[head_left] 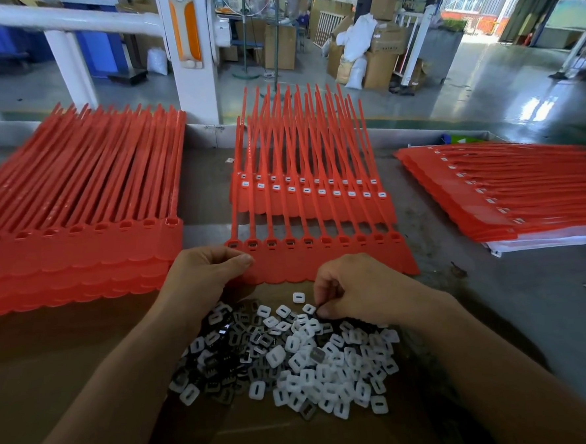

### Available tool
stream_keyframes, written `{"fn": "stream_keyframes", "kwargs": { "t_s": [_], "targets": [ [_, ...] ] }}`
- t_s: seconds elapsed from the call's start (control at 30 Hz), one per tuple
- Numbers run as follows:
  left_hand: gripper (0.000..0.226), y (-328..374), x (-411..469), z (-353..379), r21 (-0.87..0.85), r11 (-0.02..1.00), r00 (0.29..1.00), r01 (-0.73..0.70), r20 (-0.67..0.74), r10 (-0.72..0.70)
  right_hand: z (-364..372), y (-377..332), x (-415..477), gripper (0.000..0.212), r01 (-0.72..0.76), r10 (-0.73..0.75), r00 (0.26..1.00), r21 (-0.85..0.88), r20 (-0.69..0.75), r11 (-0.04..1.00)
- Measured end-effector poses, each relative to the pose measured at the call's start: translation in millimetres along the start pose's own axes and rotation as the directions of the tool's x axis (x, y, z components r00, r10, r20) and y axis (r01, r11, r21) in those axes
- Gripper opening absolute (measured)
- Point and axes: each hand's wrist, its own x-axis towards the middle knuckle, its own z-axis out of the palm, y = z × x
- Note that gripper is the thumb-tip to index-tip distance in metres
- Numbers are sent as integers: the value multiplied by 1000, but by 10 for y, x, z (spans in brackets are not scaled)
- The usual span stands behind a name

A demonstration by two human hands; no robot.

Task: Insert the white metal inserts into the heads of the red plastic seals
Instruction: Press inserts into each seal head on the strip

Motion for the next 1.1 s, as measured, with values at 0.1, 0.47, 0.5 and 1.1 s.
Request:
{"fn": "stream_keyframes", "kwargs": {
  "t_s": [0.1, 0.47, 0.5, 1.1],
  "targets": [
    [10, -3, 1, 1, -4, 1000, 1000, 3, 0, -3, -36, 19, -31, 21, -22, 22, 1000, 66, -2, 998],
    [11, -1, 10, -6, 0, 1000, 1000, 6, 9, -6, -214, 236, 185, 24, -105, 193, 916, 255, -352, 961],
    [11, -2, 14, -8, 7, 1000, 1000, 6, 8, -6, -221, 258, 236, 23, -122, 215, 903, 257, -371, 959],
    [10, -12, 16, -10, -7, 1000, 1000, 11, 9, -11, -181, 409, 580, 13, -221, 245, 911, 109, -333, 969]
  ]
}}
